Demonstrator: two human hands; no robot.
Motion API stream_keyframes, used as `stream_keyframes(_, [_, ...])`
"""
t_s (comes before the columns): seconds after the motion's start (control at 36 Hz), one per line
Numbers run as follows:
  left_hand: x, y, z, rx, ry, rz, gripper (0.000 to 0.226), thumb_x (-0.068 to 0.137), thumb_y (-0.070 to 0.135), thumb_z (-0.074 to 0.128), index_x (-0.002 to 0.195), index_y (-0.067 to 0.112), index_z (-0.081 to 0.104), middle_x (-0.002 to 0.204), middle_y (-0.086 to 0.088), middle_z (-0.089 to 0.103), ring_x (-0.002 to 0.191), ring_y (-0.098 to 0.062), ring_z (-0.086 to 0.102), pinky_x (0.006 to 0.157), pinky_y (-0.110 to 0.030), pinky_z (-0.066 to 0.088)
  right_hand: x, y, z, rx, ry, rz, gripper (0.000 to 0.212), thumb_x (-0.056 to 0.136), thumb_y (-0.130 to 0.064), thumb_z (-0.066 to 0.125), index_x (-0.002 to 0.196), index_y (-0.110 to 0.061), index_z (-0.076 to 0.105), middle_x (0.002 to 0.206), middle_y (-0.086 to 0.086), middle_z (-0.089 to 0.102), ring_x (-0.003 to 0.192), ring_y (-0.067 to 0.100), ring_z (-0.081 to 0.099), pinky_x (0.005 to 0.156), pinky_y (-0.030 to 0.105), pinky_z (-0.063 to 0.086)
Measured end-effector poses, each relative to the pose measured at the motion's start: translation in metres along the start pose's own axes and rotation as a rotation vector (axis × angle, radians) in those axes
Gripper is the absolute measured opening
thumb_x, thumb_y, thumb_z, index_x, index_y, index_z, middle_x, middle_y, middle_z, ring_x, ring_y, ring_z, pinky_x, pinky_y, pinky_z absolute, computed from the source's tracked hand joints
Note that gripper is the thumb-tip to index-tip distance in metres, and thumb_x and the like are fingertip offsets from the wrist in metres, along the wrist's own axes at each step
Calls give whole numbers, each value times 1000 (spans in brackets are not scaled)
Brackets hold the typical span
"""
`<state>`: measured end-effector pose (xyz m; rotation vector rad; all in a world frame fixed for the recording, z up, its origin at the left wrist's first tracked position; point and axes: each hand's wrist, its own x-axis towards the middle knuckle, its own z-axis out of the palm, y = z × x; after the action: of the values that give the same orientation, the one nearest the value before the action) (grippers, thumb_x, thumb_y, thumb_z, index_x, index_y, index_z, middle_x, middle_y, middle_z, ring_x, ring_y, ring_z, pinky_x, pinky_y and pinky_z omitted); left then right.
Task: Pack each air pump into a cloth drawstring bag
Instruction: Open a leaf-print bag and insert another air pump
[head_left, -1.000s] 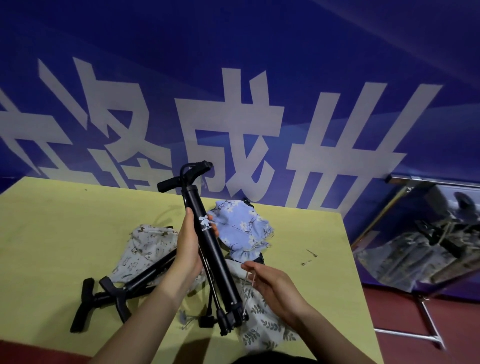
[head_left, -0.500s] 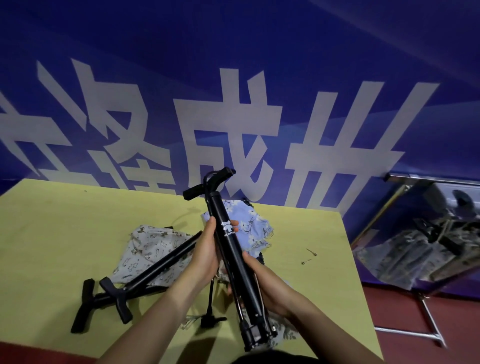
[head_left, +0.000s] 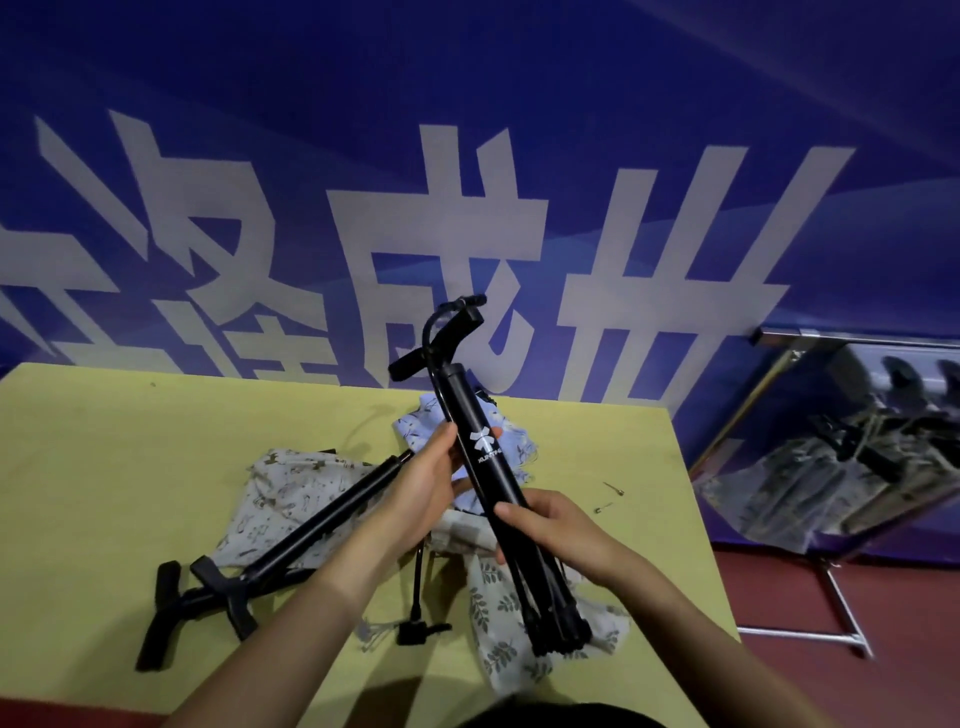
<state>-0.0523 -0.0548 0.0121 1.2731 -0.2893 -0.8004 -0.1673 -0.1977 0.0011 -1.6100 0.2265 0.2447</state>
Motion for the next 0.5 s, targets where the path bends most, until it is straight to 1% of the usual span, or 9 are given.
stream_keyframes(0.06, [3,-1,7,18,-19,-4,43,101,40,30,135,24,50,129,-2,63,122,-17,56,96,-39,44,-2,-2,-8,-86,20,-9,25,94,-32,61,88,-8,57,78,13,69,75,27,71,81,47,56])
stream_keyframes(0.11, [7,-1,14,24,-29,-18,38,104,36,28,130,26,53,128,0,64,120,-15,58,97,-40,45,-5,-1,-14,-180,63,-12,26,92,-34,61,92,-8,58,78,9,69,73,26,72,77,45,57])
stream_keyframes(0.17, [12,-3,20,19,-34,-45,34,104,34,30,123,28,58,124,2,66,118,-15,59,98,-40,48,-9,3,-22,-275,136,-16,27,90,-40,60,94,-14,60,78,7,72,72,23,72,76,44,57])
stream_keyframes(0.19, [15,-4,22,12,-34,-59,33,104,35,32,120,28,60,124,1,66,118,-17,59,98,-41,48,-12,5,-25,-307,165,-21,23,90,-41,59,94,-18,60,77,7,72,71,21,72,75,42,57])
stream_keyframes(0.25, [22,-5,28,10,-31,-80,32,102,35,37,118,26,63,124,-4,65,116,-22,60,97,-43,49,-18,10,-31,-294,209,-35,12,94,-34,57,90,-23,58,75,6,72,69,16,70,72,37,55])
stream_keyframes(0.28, [25,-6,32,23,-24,-88,31,102,33,38,116,23,63,121,-7,65,111,-23,61,96,-42,49,-22,14,-35,-280,234,-38,10,96,-31,56,90,-24,56,74,6,71,68,15,70,71,35,54])
stream_keyframes(0.33, [30,-8,37,73,21,-109,28,102,31,39,115,20,61,110,-9,64,97,-22,62,88,-36,51,-26,19,-40,-261,286,-33,10,97,-31,54,92,-22,56,76,8,71,69,15,69,72,38,54])
stream_keyframes(0.42, [38,-22,40,181,93,-183,28,102,28,44,119,14,60,101,-8,64,87,-21,61,79,-30,51,-32,33,-55,-247,385,-1,14,96,-33,54,94,-19,56,77,7,72,71,16,70,76,44,55])
stream_keyframes(0.5, [41,-47,37,303,168,-236,25,101,22,45,117,10,61,102,-10,62,79,-17,58,67,-24,46,-41,43,-75,-229,459,40,20,96,-35,54,98,-15,57,77,6,72,73,16,70,79,45,55])
